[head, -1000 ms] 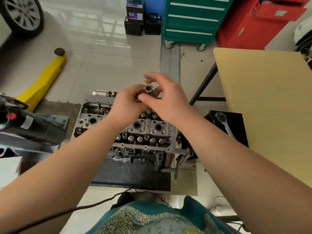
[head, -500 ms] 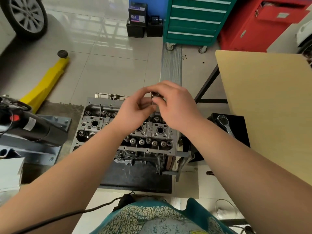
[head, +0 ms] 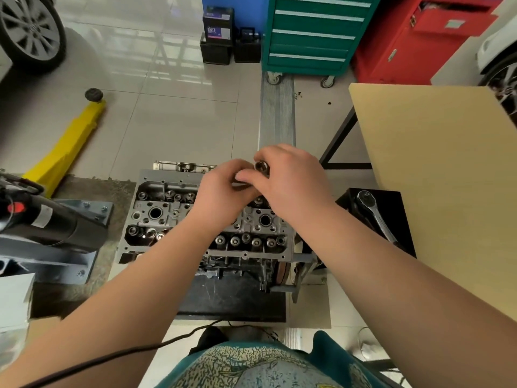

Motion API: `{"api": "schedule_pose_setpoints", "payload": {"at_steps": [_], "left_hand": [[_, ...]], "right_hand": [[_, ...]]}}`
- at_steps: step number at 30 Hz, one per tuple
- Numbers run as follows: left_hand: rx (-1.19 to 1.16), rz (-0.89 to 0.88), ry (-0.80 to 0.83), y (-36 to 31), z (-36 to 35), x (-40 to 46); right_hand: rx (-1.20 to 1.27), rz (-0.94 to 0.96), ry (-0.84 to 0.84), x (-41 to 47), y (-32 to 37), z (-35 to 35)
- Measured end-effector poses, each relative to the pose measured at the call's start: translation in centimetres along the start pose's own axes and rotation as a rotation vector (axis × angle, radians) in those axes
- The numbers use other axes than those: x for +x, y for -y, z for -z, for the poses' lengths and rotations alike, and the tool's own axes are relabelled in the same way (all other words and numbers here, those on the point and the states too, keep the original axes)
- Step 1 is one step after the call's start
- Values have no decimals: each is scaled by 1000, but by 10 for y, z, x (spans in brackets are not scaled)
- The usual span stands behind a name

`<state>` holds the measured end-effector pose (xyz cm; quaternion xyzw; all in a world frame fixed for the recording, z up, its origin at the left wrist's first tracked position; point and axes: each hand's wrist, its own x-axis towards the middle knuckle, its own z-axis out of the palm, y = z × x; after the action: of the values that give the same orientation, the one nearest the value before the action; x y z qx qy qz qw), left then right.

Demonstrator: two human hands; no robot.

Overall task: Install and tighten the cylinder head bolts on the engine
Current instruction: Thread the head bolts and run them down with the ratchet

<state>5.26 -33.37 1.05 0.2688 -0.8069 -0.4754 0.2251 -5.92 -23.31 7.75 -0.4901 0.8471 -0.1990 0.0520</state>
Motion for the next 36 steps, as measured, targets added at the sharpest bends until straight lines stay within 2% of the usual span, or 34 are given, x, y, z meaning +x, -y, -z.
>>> {"api": "schedule_pose_setpoints", "payload": {"at_steps": [2, 5, 7, 11, 13, 16, 19, 21, 24, 27, 29, 32, 34, 36], "left_hand": [[49, -20, 15, 4, 3, 4], [9, -38, 140, 7, 12, 8], [-59, -19, 199, 6, 15, 10], [-6, -20, 107, 1, 11, 14], [39, -34, 107, 1, 10, 17], [7, -41, 174, 1, 13, 16], [-53, -27, 191, -1, 15, 14], [19, -8, 134, 0, 11, 15], [128, 29, 126, 3, 7, 17], [9, 6, 236, 5, 14, 18], [-79, -13, 283, 5, 19, 18], [-43, -29, 234, 2, 20, 19], [9, -48, 188, 9, 20, 20], [47, -23, 208, 15, 24, 24]], "right_hand": [[32, 32, 23, -1, 1, 4], [120, 166, 108, -3, -4, 7], [122, 140, 112, -2, -7, 5], [56, -39, -5, 3, -3, 0], [13, 8, 14, 2, -1, 1], [99, 148, 72, -1, -2, 4], [55, 77, 68, 3, -1, 3], [-84, 1, 22, 7, 3, 4], [-99, 87, -8, 7, 6, 7], [-23, 214, 129, 7, 3, 9], [-46, 155, 140, 10, 3, 7], [-163, 19, 74, 16, 8, 6], [-178, 68, 55, 16, 10, 5], [-92, 130, 99, 14, 11, 7]]}}
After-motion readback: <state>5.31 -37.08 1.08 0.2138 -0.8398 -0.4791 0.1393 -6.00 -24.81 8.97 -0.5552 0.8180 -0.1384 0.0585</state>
